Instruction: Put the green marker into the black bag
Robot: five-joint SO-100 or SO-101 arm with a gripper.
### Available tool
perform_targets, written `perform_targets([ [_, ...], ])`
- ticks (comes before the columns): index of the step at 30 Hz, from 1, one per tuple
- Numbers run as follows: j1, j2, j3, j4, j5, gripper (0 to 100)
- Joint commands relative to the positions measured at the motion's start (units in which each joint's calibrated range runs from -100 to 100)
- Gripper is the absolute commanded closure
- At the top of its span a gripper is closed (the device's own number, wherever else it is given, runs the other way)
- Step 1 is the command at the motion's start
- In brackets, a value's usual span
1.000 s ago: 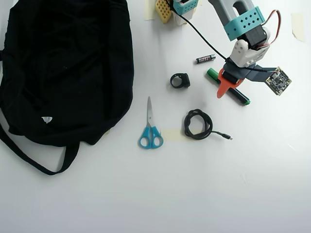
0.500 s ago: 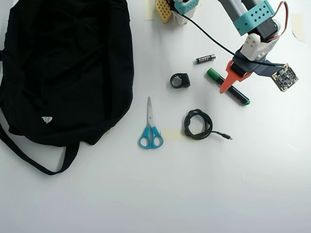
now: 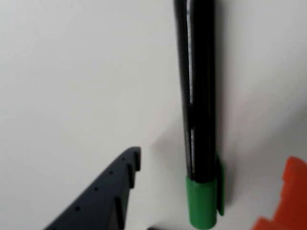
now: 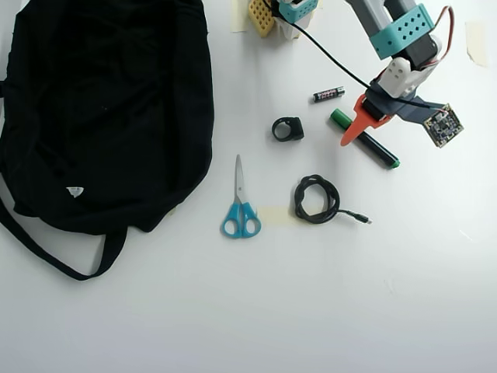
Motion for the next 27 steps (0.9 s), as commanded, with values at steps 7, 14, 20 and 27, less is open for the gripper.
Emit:
perform_targets([
  [7, 0.54, 1.28, -0.38, -2.18, 0.06, 62],
  [14, 0.46, 5.10, -1.37, -6.31, 0.01, 62],
  [20, 0.46, 5.27, -0.65, -6.40, 0.01, 63],
  [27, 0.54, 5.27, 0.34, -6.40, -0.04, 63],
])
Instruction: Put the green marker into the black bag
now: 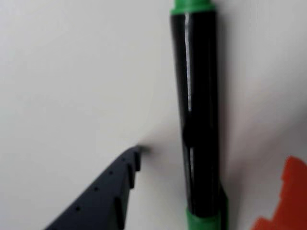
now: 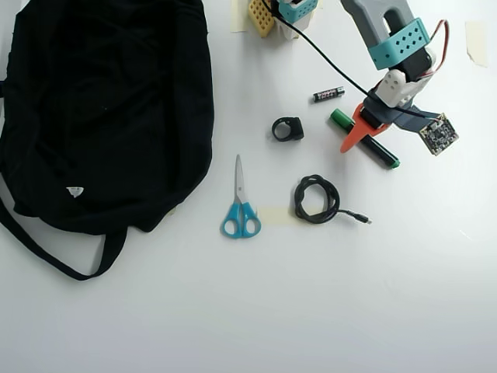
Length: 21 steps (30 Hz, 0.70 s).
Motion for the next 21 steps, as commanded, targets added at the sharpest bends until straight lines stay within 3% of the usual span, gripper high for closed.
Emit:
perform_targets([
  [1, 0.24, -0.21, 0.60, -0.82, -0.20, 63],
  [11, -0.43, -0.30, 3.02, -2.89, -1.20, 65],
  [21, -0.28, -0.30, 3.02, -2.89, -1.20, 90],
])
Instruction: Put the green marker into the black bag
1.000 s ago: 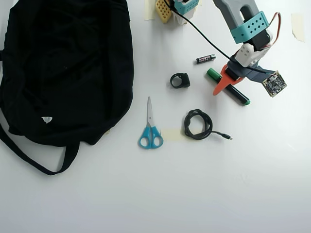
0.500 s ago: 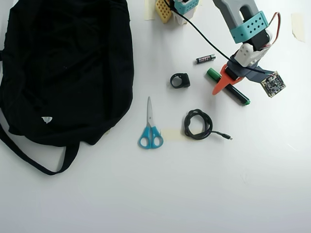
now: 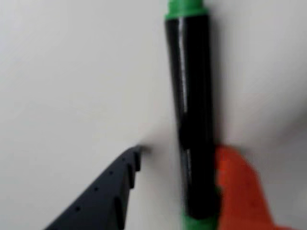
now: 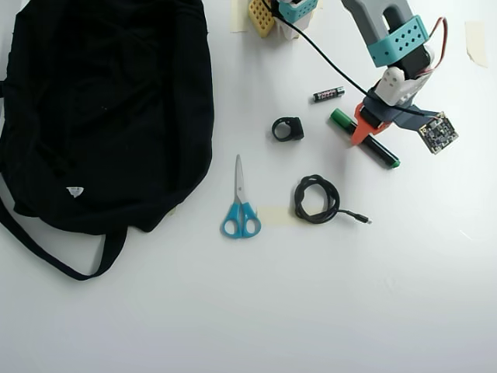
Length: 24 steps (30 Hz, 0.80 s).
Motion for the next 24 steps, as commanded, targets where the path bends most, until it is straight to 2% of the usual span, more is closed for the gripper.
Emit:
perform_targets([
  [1, -0.28, 0.62, 0.43, -0.40, -0.32, 93],
  [4, -0.28, 0.62, 0.43, -0.40, -0.32, 98],
  [24, -0.43, 0.53, 0.52, -0.40, -0.32, 98],
])
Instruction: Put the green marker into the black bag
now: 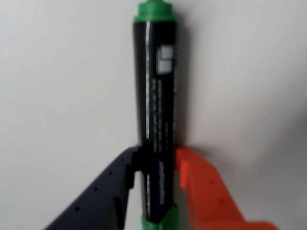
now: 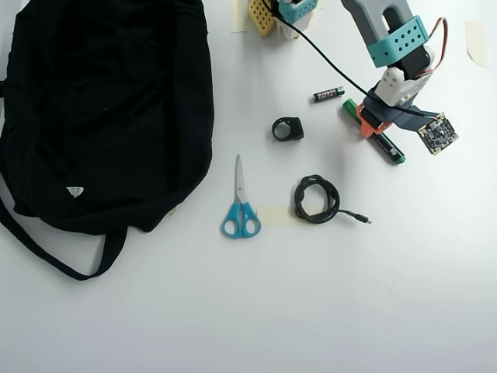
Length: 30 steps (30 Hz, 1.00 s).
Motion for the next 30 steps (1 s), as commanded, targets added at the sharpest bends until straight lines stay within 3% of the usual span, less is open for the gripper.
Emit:
perform_targets([
  [1, -0.43, 0.12, 0.43, -0.05, 0.07, 98],
  [13, -1.18, -1.13, -4.51, 1.41, 0.23, 98],
  [23, -1.25, -1.21, -27.79, 23.81, 0.70, 98],
  [30, -0.73, -3.28, -30.48, 24.84, 0.75, 98],
])
